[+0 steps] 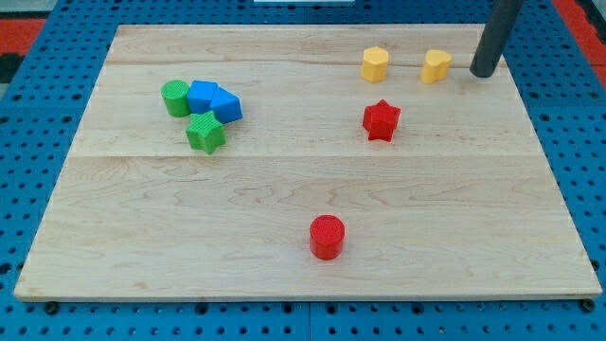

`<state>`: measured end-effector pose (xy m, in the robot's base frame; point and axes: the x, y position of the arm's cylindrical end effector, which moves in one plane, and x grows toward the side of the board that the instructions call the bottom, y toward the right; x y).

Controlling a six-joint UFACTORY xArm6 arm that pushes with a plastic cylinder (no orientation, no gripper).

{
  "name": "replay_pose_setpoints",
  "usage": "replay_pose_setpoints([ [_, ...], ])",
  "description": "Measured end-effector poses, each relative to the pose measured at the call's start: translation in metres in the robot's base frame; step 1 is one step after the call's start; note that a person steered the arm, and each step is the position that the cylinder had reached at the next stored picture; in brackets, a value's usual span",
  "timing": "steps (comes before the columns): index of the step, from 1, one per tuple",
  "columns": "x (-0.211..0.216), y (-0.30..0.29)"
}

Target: Place the red star top to the red circle

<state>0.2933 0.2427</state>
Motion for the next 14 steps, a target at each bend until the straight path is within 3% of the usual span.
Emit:
replay_pose_setpoints([
  [2,-0.007,-0.08],
  [3,-0.017,-0.084],
  [4,-0.006,-0.059],
  [5,0.012,0.011],
  [6,0.046,0.025],
  [8,0.085,-0.08],
  [10,0.089,-0.163],
  [11,0.132,-0.202],
  [13,0.132,-0.237],
  [14,0.156,-0.241],
])
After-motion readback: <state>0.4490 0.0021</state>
